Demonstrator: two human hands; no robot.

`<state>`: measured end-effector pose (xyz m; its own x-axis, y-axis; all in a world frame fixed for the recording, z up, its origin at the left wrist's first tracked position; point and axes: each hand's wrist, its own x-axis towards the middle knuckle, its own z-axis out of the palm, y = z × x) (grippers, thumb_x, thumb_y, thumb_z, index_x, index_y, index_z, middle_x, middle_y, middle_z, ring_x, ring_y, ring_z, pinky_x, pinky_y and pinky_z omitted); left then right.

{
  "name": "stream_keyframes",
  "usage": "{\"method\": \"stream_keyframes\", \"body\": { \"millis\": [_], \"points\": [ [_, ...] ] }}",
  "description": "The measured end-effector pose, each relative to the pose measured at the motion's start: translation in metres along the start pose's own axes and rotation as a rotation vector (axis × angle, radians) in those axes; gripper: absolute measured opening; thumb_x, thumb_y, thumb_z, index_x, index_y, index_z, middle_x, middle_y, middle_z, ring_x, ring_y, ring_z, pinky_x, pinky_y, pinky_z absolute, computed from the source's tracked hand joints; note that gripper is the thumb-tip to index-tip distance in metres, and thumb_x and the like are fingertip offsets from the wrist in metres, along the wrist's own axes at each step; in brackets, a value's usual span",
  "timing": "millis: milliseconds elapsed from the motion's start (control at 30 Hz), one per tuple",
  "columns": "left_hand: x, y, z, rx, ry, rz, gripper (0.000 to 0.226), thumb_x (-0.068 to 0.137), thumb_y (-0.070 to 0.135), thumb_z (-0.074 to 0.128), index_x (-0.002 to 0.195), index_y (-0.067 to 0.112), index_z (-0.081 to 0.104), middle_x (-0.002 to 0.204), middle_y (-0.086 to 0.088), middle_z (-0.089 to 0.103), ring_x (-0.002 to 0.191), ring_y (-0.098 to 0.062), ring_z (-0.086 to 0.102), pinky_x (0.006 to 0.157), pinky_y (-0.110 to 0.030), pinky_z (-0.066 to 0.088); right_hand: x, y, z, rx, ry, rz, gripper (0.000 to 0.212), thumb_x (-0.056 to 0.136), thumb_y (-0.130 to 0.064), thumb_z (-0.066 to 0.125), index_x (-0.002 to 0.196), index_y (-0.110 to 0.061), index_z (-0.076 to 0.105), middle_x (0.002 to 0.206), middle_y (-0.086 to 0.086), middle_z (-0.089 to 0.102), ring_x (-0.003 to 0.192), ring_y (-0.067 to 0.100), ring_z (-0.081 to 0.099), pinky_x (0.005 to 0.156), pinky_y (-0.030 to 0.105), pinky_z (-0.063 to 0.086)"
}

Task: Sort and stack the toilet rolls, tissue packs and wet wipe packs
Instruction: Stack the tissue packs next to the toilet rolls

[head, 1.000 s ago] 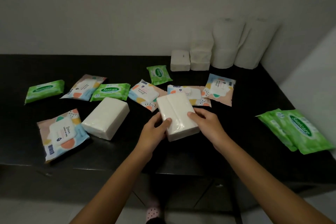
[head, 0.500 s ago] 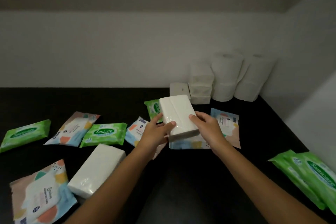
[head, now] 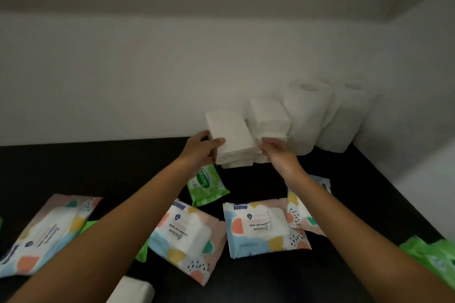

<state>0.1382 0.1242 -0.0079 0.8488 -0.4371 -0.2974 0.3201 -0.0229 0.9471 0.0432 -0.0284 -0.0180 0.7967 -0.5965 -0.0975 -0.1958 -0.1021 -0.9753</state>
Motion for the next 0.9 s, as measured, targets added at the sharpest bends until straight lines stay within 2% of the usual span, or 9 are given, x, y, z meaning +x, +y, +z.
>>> {"method": "stream_keyframes", "body": {
  "millis": [200, 300, 400, 533, 767, 900],
  "points": [
    [0.052, -0.002, 0.008, 0.007, -0.010, -0.106, 0.038, 0.089, 0.006, 0.057, 0.125, 0.000, 0.050, 0.130, -0.021, 0.055, 0.107, -0.031, 0.057, 0.083, -0.044, 0.049, 0.024, 0.025, -0.011, -0.060, 0.024, 0.055, 0.031, 0.089, -0.017, 0.055, 0.120, -0.011, 0.058, 0.105, 0.002, 0.056, 0.101, 0.015, 0.053, 0.093, 0.028, 0.042],
    [0.068, -0.007, 0.014, 0.047, 0.031, -0.099, 0.041, 0.088, 0.007, 0.059, 0.128, -0.001, 0.049, 0.130, -0.020, 0.055, 0.116, -0.033, 0.055, 0.088, -0.043, 0.049, 0.030, 0.036, -0.014, -0.059, 0.035, 0.074, 0.029, 0.089, -0.015, 0.055, 0.117, -0.011, 0.060, 0.106, 0.003, 0.056, 0.105, 0.018, 0.054, 0.097, 0.030, 0.042],
    [0.076, -0.014, 0.021, 0.104, 0.081, -0.040, 0.044, 0.089, 0.010, 0.059, 0.130, -0.001, 0.049, 0.129, -0.020, 0.056, 0.112, -0.029, 0.058, 0.092, -0.036, 0.048, 0.032, 0.044, -0.013, -0.056, 0.030, 0.090, 0.028, 0.089, -0.014, 0.055, 0.116, -0.013, 0.061, 0.105, 0.000, 0.057, 0.103, 0.016, 0.054, 0.093, 0.026, 0.042],
    [0.078, -0.016, 0.026, 0.104, 0.117, -0.028, 0.046, 0.088, 0.010, 0.060, 0.130, -0.004, 0.049, 0.130, -0.021, 0.056, 0.116, -0.033, 0.056, 0.099, -0.042, 0.046, 0.031, 0.051, -0.009, -0.039, 0.008, 0.107, 0.028, 0.089, -0.013, 0.055, 0.116, -0.011, 0.060, 0.105, 0.002, 0.057, 0.102, 0.017, 0.055, 0.089, 0.025, 0.041],
    [0.079, -0.020, 0.026, 0.191, 0.172, -0.003, 0.042, 0.088, 0.019, 0.060, 0.126, 0.001, 0.054, 0.125, -0.018, 0.059, 0.113, -0.032, 0.058, 0.098, -0.046, 0.048, 0.023, 0.053, -0.001, -0.035, -0.017, 0.106, 0.029, 0.088, -0.009, 0.056, 0.116, -0.007, 0.060, 0.098, 0.002, 0.058, 0.094, 0.012, 0.053, 0.085, 0.023, 0.039],
    [0.077, -0.020, 0.027, 0.213, 0.188, 0.008, 0.039, 0.089, 0.021, 0.059, 0.121, 0.000, 0.057, 0.123, -0.019, 0.060, 0.111, -0.032, 0.059, 0.099, -0.045, 0.047, 0.014, 0.052, 0.002, -0.062, -0.031, 0.095, 0.028, 0.087, -0.010, 0.056, 0.115, -0.009, 0.060, 0.099, 0.002, 0.059, 0.096, 0.014, 0.054, 0.089, 0.025, 0.041]
  ]
}}
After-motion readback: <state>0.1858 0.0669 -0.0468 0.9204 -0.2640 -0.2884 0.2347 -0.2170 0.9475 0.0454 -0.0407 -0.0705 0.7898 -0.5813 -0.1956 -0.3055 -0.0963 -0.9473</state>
